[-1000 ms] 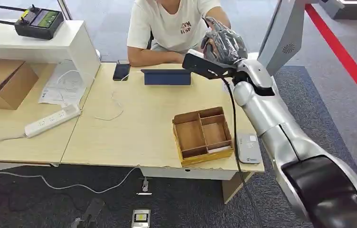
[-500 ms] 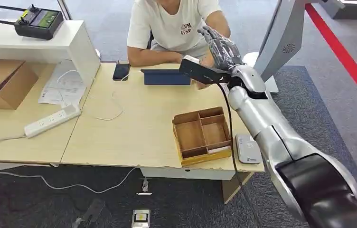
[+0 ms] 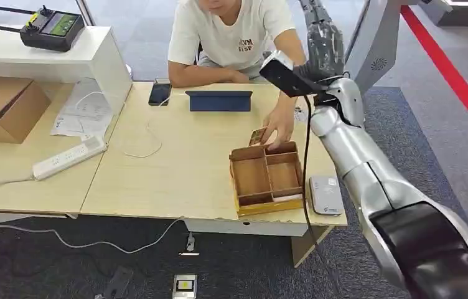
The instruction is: Pass the card to the sensor for recognition and then transmit it.
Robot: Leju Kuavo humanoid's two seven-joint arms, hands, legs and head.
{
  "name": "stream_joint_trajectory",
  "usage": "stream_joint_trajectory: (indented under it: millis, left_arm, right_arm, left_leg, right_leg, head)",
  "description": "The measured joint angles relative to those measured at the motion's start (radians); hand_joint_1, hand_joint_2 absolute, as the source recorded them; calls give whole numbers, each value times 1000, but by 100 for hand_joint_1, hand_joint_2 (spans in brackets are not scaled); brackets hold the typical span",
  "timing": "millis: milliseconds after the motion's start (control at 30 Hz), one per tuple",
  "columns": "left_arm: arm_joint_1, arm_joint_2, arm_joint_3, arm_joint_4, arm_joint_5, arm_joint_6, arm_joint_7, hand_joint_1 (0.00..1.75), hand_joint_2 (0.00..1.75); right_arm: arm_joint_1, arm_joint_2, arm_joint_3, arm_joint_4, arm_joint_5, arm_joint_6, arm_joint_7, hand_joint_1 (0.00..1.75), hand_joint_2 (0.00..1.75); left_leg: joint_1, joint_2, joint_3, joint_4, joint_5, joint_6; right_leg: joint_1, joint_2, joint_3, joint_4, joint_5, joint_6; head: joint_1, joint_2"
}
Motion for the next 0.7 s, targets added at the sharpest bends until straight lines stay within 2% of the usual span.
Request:
stream_joint_trajectory:
  millis: [233,467,700]
  left_arm:
    - [28,7,8,0,45,15,-15,0,0]
    - [60,16,29,0,88,22,-22,0,0]
    - [71,20,52,0,104,34,-35,0,0]
  right_arm:
    - [90,-149,-114,-103,-199,-39,-8,0,175]
    - [265,-316,-308,-199,-491,-87,-9,0,175]
    - [416,-414,-465,-173,-618,-88,-59,0,175]
  left_leg:
    - [0,0,0,1,-1,1]
    - [0,0,-1,1,-3,2]
    - [0,0,-1,0,-4,2]
  right_leg:
    - [0,0,1,-2,0,0]
    - [0,0,2,-3,-1,1]
    - [0,0,1,-3,-1,2]
  head:
    - [0,0]
    - [0,0]
    - [0,0]
